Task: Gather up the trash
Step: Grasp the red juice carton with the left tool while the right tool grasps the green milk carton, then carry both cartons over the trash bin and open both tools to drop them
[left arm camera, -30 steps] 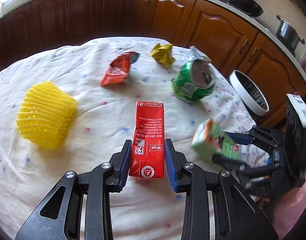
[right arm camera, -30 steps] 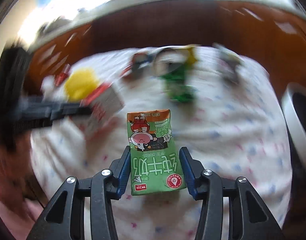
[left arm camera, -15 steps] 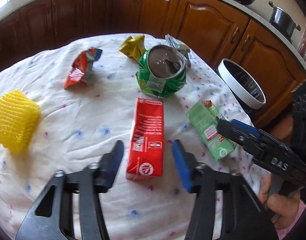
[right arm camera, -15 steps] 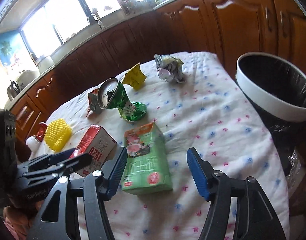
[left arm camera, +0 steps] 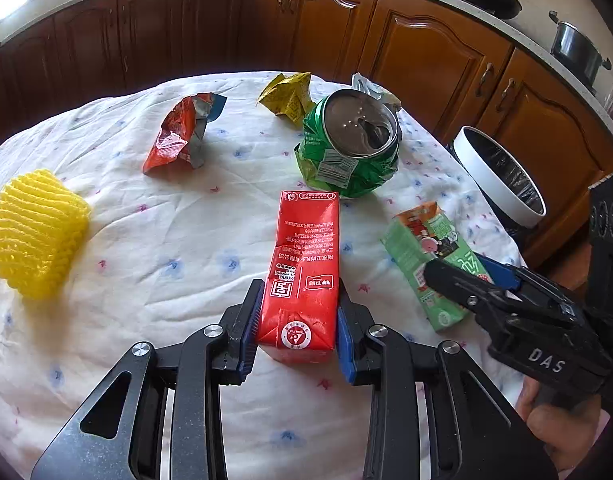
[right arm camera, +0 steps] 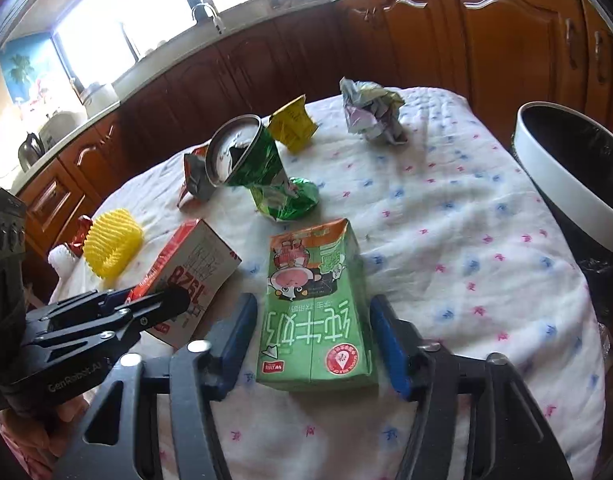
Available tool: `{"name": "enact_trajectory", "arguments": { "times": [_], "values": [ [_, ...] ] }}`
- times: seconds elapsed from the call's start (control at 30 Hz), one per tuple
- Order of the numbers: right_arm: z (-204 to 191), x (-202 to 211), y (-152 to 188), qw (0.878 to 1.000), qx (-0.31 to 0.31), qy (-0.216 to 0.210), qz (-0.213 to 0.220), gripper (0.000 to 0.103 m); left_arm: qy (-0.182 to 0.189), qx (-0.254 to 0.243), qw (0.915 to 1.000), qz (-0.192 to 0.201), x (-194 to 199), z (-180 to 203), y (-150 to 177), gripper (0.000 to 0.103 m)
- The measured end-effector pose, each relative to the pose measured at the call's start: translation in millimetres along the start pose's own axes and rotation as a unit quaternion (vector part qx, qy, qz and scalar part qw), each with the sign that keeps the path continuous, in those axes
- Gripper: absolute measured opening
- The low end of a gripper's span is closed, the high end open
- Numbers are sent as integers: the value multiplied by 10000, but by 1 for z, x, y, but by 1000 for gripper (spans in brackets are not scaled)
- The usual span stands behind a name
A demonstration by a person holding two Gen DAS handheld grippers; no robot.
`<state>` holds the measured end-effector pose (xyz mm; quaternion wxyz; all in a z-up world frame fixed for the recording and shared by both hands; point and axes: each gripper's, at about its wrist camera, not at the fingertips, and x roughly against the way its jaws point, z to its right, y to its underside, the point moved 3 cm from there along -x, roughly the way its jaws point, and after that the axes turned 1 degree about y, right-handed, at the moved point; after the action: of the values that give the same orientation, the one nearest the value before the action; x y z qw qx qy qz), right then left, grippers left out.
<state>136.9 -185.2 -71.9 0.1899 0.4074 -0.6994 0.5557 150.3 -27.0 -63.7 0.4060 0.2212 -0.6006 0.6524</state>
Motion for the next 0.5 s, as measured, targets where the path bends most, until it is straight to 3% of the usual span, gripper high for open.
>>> {"name": "enact_trajectory", "arguments": {
  "times": [0.23, 0.5],
  "values": [
    [20, 29, -4, 9994, -162, 70, 295, 49, 89, -113, 9999, 62, 7, 8, -3, 29],
    [67, 61, -7, 9964, -553, 339, 553, 49, 329, -498, 9982, 95, 6, 51, -12, 29]
  ]
}}
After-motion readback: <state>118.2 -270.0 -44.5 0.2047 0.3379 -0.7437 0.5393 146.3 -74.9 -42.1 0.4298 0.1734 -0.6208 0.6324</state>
